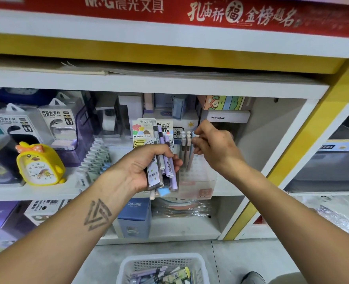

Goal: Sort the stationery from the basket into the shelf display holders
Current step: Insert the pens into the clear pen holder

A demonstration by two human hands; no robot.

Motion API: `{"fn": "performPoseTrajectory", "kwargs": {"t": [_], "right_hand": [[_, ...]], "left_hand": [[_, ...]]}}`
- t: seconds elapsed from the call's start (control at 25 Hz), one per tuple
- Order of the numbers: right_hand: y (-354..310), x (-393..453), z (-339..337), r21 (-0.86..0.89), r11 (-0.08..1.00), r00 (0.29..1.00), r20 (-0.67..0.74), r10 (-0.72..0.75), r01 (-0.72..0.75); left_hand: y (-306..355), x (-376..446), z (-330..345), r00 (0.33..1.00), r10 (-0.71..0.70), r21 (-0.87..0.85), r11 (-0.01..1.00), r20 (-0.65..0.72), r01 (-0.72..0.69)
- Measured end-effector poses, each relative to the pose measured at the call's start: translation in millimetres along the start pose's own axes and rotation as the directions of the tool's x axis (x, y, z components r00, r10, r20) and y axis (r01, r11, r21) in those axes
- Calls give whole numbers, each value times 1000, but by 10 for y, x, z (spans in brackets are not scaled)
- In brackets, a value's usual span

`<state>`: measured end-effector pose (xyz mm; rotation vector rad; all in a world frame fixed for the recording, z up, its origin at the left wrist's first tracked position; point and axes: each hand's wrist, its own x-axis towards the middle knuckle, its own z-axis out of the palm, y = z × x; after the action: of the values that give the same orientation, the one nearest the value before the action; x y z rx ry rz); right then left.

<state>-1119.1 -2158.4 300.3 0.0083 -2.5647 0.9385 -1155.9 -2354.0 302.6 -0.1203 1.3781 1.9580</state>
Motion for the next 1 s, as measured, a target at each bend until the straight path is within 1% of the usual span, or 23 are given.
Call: {"fn": "performPoseTrajectory", "kwargs": {"t": [0.12,0.24,0.32,0.36,0.4,0.44,0.48,0.52,0.56,0.6,0.64,0.68,0.76,0.8,0.84,0.88,0.92,0.96,1.0], "right_hand": [[-24,-17,34,-61,997,999,19,-45,46],[8,-21,44,-84,995,997,67,-39,44],[-1,-27,42,-193,975,990,101,-93,111],[-14,-27,41,-256,954,986,98,-137,158],[-41,-17,47,-270,947,985,67,-159,172],[-84,-9,44,-202,971,992,22,-124,126],[-140,5,36,-30,999,1000,2,-27,27],[-185,16,31,183,978,994,50,94,-101],[-229,13,32,345,914,975,134,179,-215],[-253,1,40,422,861,954,206,216,-286],[-267,-17,43,455,831,942,246,227,-319],[-279,-34,33,488,808,939,255,229,-329],[-283,-16,-75,578,751,948,192,254,-318],[-259,15,-156,606,741,953,113,280,-289],[-224,47,-249,596,763,953,7,304,-248],[-185,79,-335,534,820,946,-106,307,-206],[-129,94,-390,418,892,940,-200,276,-173],[-67,95,-405,263,953,944,-249,218,-151],[-14,81,-383,107,985,957,-243,155,-133]], "left_hand": [[3,-14,-7,1000,-10,13,1000,8,10],[8,-32,-9,1000,-11,11,1000,13,11],[8,-38,-13,1000,-18,22,1000,18,17],[8,-41,-11,1000,-22,35,999,21,22],[6,-36,-11,999,-22,51,998,25,20],[4,-29,-9,999,-16,67,998,29,14],[-3,-23,-2,999,-8,80,997,36,5],[-12,-23,8,999,1,91,996,50,-6],[-23,-26,23,997,13,99,995,73,-20],[-33,-30,39,995,22,108,994,102,-33],[-41,-38,57,991,24,116,992,129,-40],[-47,-44,65,989,13,117,993,146,-31],[-44,-47,65,991,-28,98,995,134,15],[-37,-49,58,993,-39,95,995,114,28],[-27,-47,50,995,-37,92,995,90,29],[-17,-44,43,997,-24,80,997,69,18],[-7,-39,34,999,-7,57,998,51,4],[0,-33,26,999,6,39,999,36,-7],[4,-29,19,1000,8,41,999,24,-9]]}}
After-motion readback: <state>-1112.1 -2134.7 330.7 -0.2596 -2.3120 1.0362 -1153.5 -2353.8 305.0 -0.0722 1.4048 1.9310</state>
